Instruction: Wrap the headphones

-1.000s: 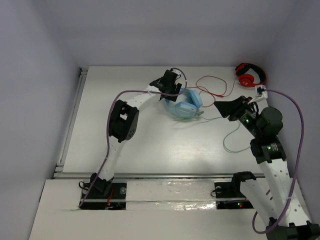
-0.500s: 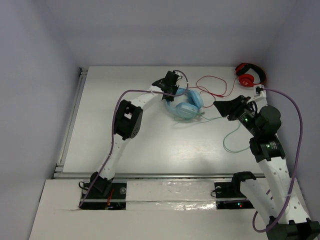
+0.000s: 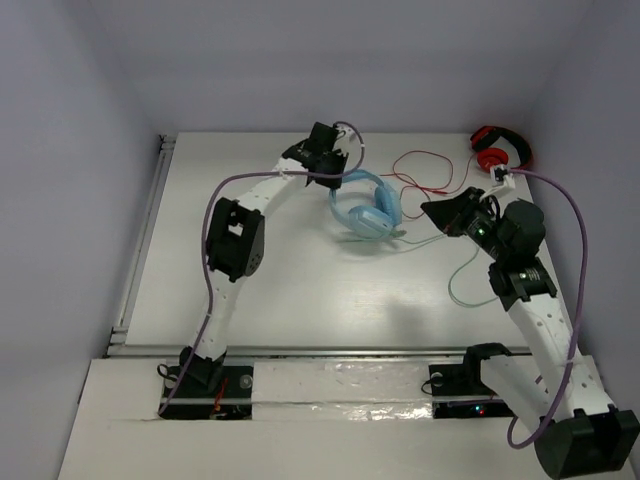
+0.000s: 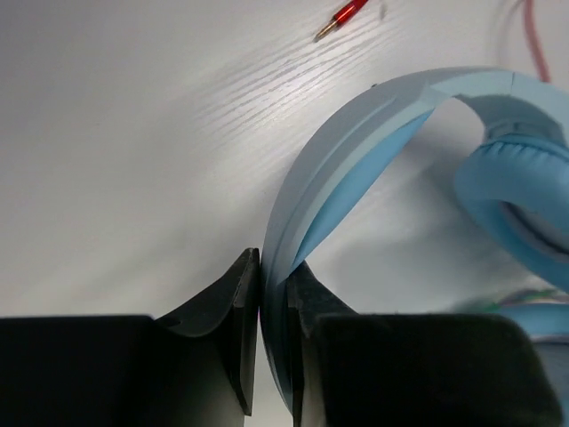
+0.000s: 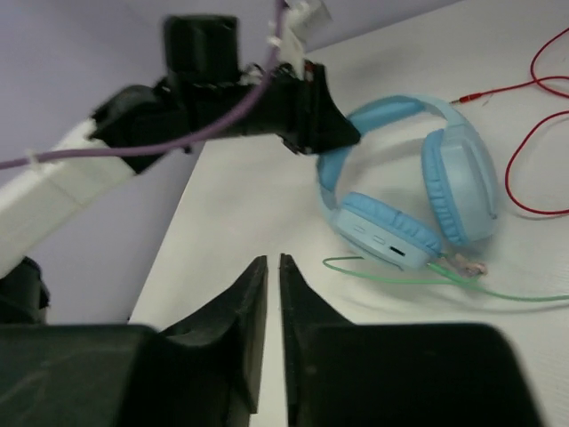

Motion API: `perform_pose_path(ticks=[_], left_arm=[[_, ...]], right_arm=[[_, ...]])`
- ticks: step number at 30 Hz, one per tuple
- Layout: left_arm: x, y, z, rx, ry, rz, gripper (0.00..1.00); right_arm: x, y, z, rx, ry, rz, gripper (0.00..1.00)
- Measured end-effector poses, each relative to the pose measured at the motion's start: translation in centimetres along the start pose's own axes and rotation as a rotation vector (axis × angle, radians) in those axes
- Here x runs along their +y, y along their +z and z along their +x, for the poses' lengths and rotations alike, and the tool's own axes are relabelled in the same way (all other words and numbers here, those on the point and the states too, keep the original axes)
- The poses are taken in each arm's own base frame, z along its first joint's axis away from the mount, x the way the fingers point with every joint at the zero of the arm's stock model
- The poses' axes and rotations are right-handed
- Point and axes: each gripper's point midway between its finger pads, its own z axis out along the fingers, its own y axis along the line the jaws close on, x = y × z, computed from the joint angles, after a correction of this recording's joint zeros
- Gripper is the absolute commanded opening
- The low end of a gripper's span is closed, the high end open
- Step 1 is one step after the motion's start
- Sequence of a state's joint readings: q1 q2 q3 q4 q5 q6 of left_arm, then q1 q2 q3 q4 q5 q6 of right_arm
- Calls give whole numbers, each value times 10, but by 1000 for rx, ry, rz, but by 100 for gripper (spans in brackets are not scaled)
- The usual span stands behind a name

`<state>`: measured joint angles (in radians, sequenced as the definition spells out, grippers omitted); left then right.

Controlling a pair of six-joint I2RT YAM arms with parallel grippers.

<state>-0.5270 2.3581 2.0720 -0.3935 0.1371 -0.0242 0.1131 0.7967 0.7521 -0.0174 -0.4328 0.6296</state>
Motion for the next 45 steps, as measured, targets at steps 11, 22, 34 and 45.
perform_pose_path(ticks=[11,22,34,45], left_arm=[[20,-196,-125,-326,-91,107,0],[-6,-310,-128,-455,-157,204,0],[-11,-346,-136,-514,-226,259,0],[34,-377,-154,-642,-351,258,0]], right_arm=[[2,29,13,88,-12,-114,85],[39,46,44,207,-116,-308,87],[45,59,139,419,-131,-366,41],[16,52,162,420,-53,-263,60]])
